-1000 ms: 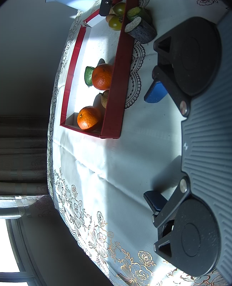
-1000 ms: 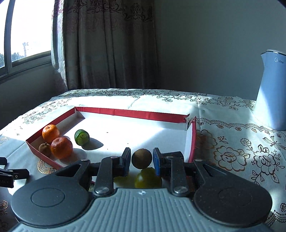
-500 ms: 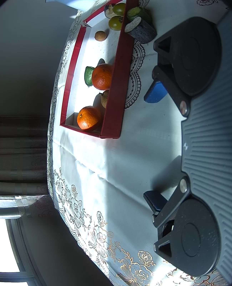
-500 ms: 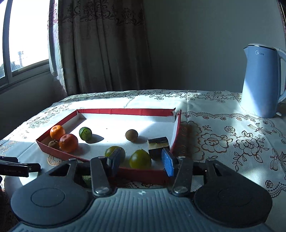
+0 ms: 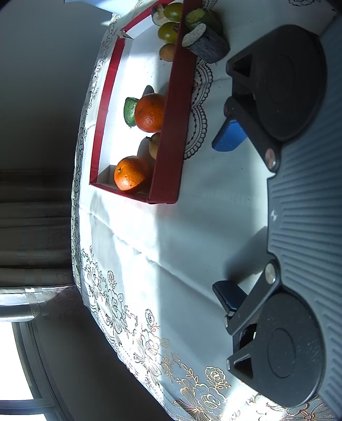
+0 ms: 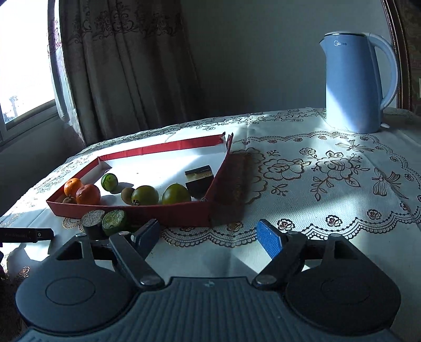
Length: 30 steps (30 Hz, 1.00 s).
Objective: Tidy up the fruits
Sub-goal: 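Withdraw the right tool from the tray, then move the left tool to the dark cucumber slice and grasp it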
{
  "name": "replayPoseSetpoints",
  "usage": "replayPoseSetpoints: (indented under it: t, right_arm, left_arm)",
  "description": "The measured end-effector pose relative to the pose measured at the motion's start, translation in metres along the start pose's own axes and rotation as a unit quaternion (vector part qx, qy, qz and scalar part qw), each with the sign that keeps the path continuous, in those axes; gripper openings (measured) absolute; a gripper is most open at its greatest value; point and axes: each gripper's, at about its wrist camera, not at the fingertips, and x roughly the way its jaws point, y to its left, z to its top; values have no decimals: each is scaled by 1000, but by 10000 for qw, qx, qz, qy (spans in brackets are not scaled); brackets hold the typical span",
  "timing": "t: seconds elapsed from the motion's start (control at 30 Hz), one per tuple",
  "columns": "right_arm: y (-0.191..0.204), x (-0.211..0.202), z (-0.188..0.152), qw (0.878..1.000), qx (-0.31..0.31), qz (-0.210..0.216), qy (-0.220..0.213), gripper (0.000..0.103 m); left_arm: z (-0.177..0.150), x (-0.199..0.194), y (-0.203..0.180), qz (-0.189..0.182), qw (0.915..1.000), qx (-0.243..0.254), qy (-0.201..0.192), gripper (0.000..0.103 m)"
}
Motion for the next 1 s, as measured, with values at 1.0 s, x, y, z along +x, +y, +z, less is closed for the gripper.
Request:
replayPoseSetpoints:
  t: [1.0]
  right_arm:
    - [-10, 5, -1, 9990, 379, 127, 199, 84]
  left_arm:
    - [-4, -29, -107, -798, 9793, 1676, -802, 103]
